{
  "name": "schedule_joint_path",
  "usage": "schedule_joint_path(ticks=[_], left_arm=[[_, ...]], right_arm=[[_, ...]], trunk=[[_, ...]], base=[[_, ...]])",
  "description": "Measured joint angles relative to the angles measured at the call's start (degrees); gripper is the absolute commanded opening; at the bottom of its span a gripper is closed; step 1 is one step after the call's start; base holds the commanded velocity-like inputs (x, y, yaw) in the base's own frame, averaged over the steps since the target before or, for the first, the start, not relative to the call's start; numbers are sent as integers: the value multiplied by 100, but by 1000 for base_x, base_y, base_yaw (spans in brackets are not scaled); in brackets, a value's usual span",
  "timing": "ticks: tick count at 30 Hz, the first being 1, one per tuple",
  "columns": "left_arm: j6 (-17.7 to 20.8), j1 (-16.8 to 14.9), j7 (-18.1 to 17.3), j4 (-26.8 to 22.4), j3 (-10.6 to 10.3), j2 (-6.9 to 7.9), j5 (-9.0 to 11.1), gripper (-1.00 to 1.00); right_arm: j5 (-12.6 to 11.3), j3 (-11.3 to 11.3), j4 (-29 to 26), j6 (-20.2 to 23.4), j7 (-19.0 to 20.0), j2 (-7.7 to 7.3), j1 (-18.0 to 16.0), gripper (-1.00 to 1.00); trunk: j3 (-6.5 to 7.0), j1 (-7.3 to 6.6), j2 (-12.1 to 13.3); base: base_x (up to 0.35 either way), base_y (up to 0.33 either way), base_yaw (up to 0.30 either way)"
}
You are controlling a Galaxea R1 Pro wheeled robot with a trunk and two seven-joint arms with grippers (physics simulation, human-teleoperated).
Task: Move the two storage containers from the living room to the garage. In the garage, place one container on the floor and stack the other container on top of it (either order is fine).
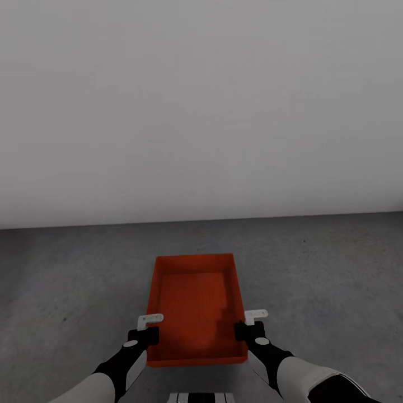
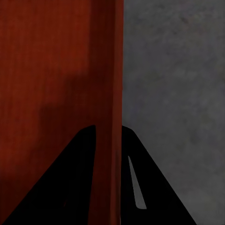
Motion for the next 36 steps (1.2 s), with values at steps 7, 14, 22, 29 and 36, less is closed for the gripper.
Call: schedule_joint_path(ticks=[7, 14, 22, 29, 36], left_arm=[[2, -1, -3, -6, 1, 1, -5, -100], [-1, 0, -3, -8, 1, 2, -5, -100], [-1, -1, -7, -25, 4, 3, -22, -100], [-1, 0, -3, -48, -8, 4, -20, -100], [36, 3, 143, 8, 70, 43, 7, 100]], right_arm=[[1, -4, -1, -6, 0, 0, 0, -100], [5, -6, -3, -8, 0, 0, 0, -100], [4, -14, -3, -28, 1, 0, 0, -100], [-2, -20, -3, -55, 2, 0, -1, -100], [78, -254, -23, -180, -3, 1, -3, 100]], trunk=[[-90, 110, -202], [-90, 110, -202], [-90, 110, -202], [-90, 110, -202], [-90, 110, -202]], base=[[0, 0, 0], [0, 0, 0], [0, 0, 0], [0, 0, 0], [0, 0, 0]])
